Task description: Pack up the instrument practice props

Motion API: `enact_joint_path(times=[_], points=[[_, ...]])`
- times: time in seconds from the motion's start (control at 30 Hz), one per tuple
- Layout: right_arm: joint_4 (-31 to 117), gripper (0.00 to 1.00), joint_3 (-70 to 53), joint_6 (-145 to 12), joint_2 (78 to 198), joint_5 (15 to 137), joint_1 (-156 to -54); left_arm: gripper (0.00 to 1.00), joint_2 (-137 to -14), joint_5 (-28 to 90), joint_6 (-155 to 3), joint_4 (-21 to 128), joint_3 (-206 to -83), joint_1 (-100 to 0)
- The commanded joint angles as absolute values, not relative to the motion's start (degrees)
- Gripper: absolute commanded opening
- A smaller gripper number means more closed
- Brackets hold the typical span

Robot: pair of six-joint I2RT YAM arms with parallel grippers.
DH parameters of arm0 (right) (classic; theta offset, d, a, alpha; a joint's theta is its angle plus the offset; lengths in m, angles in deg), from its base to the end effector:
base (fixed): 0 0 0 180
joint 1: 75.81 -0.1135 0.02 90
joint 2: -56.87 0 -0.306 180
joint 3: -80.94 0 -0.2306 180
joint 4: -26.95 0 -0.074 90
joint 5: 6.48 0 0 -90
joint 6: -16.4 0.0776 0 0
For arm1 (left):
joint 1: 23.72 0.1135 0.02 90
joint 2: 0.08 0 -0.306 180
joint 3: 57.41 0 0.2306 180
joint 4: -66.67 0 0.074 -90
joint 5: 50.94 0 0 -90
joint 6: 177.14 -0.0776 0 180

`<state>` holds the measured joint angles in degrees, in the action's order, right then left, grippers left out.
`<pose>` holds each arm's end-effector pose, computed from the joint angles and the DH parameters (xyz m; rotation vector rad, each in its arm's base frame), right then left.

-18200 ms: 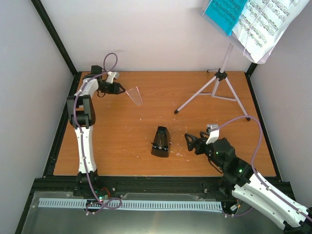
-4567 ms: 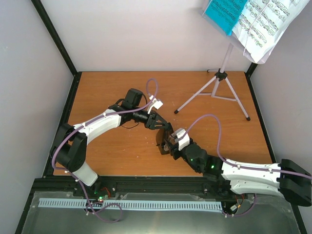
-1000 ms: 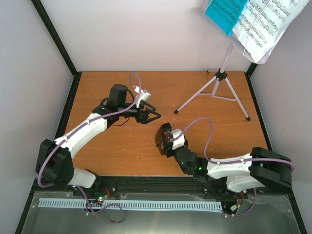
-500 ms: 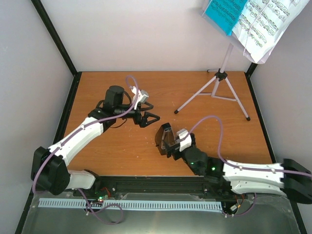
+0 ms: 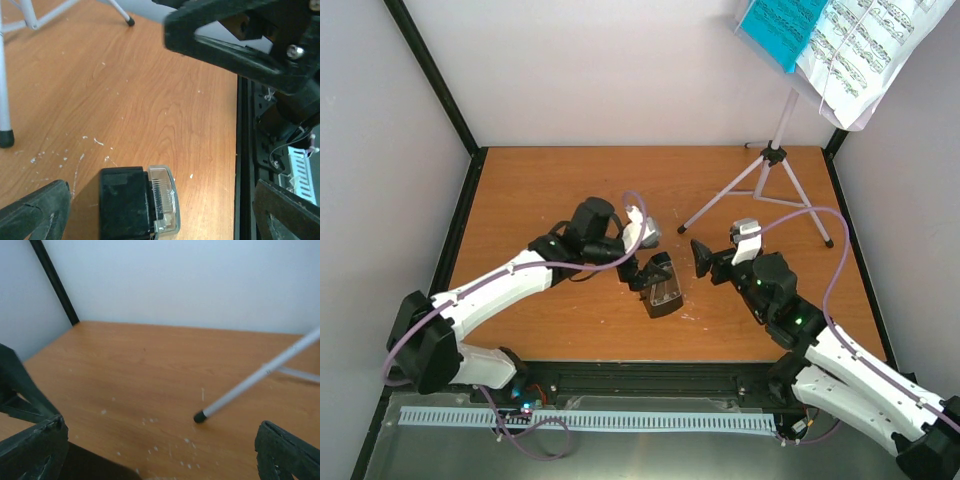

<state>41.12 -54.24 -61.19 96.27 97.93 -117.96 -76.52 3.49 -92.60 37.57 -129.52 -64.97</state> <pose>0.1320 0.0934 0.3068 -0.2631 1.7232 0.4867 0.1902 -0.2269 0.3180 1.2071 1.8483 -1.0238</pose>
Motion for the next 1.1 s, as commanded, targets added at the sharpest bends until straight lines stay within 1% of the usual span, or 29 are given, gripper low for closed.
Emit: enact_joint_path(times=[0.0, 0.1, 0.13, 0.27, 0.4, 0.47, 0.63, 0.73, 0.83, 0.93, 0.97, 1.07], points=[[45.49, 1.00, -54.82, -57.82, 96.59, 92.31, -113.84, 0.99, -77.95, 9.63, -95.06, 35.80, -130.25, -67.96], [45.96, 1.00, -57.36, -55.87, 94.14, 93.57, -113.18, 0.99, -79.13, 11.64, -95.22, 35.38, -130.27, -69.83], [46.46, 1.00, -58.14, -55.24, 93.27, 94.37, -113.01, 0.97, -79.46, 12.85, -95.29, 35.21, -130.31, -70.65], [49.66, 1.00, -61.07, -51.72, 89.29, 98.56, -112.81, 0.78, -79.37, 20.71, -95.31, 36.13, -129.57, -73.79], [51.52, 1.00, -63.72, -48.47, 85.07, 99.18, -112.85, 0.64, -79.44, 21.98, -94.97, 36.34, -129.24, -73.93], [52.12, 1.00, -64.84, -47.80, 83.37, 99.52, -112.81, 0.57, -79.78, 21.39, -94.89, 36.31, -129.35, -73.99], [54.06, 1.00, -65.46, -47.63, 82.08, 100.23, -112.81, 0.46, -80.08, 20.87, -94.60, 36.30, -129.35, -73.99], [54.55, 1.00, -65.41, -48.13, 82.27, 100.43, -112.81, 0.42, -79.84, 22.73, -93.27, 36.40, -129.44, -73.99], [54.58, 1.00, -65.22, -48.99, 82.38, 100.18, -112.77, 0.36, -78.99, 31.75, -89.31, 36.63, -129.59, -73.99], [54.24, 1.00, -65.29, -49.33, 82.82, 99.26, -112.81, 0.37, -79.41, 44.80, -84.46, 35.23, -131.29, -73.63], [53.99, 1.00, -65.45, -49.34, 82.91, 98.87, -112.81, 0.38, -79.93, 47.58, -82.41, 34.33, -132.17, -73.25], [52.79, 1.00, -66.31, -48.95, 83.41, 97.43, -112.81, 0.38, -80.76, 51.04, -75.90, 33.82, -132.99, -71.19]])
